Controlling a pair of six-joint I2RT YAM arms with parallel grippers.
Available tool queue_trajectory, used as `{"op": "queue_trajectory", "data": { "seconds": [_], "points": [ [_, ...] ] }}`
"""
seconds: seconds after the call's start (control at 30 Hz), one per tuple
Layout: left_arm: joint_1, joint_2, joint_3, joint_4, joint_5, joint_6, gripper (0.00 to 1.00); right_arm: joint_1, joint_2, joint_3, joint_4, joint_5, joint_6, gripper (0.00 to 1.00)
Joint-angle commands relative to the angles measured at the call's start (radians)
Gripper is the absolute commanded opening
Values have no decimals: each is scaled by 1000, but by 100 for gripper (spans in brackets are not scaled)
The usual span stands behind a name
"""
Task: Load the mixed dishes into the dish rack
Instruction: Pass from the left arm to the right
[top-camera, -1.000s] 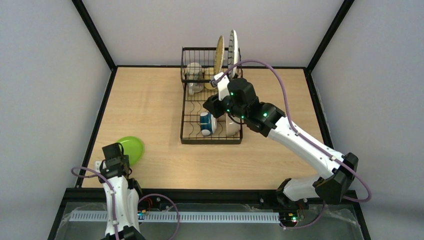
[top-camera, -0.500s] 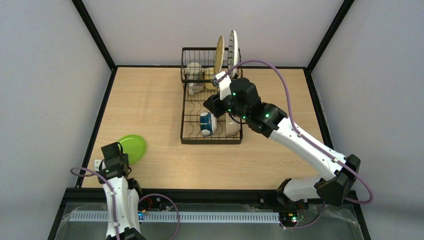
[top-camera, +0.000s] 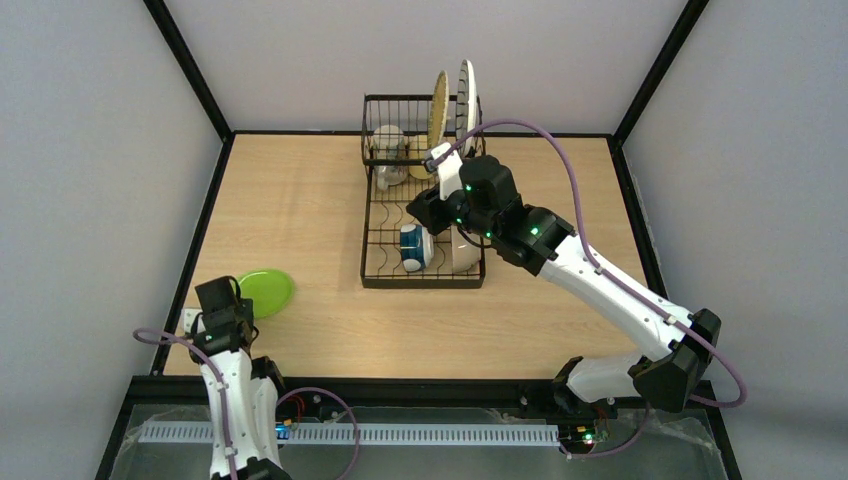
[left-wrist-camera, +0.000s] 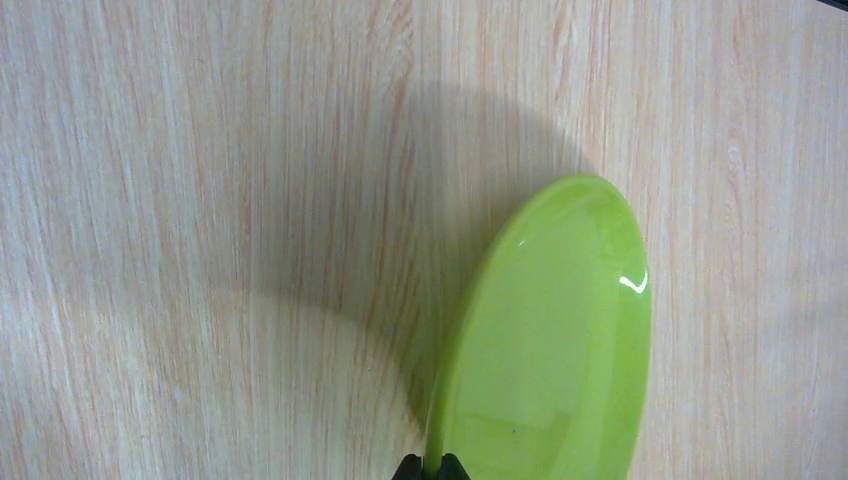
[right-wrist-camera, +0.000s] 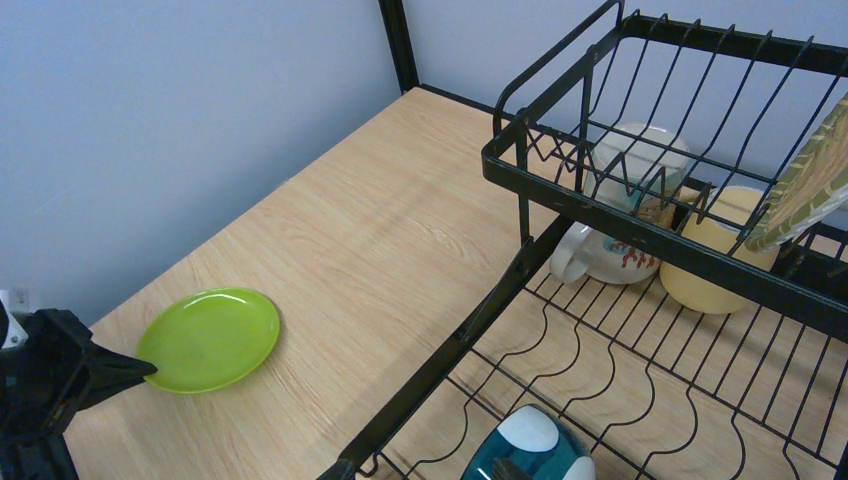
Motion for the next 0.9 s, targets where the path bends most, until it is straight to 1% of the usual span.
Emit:
{"op": "queue_trajectory", "data": {
  "seconds": [0.0, 0.87],
  "points": [
    [4, 15, 52, -19, 9, 14, 2, 6, -26, 18, 23, -7, -13, 77],
    [4, 41, 114, 32, 37, 19, 2, 6, -18, 4, 40, -8, -8, 77]
  ]
}}
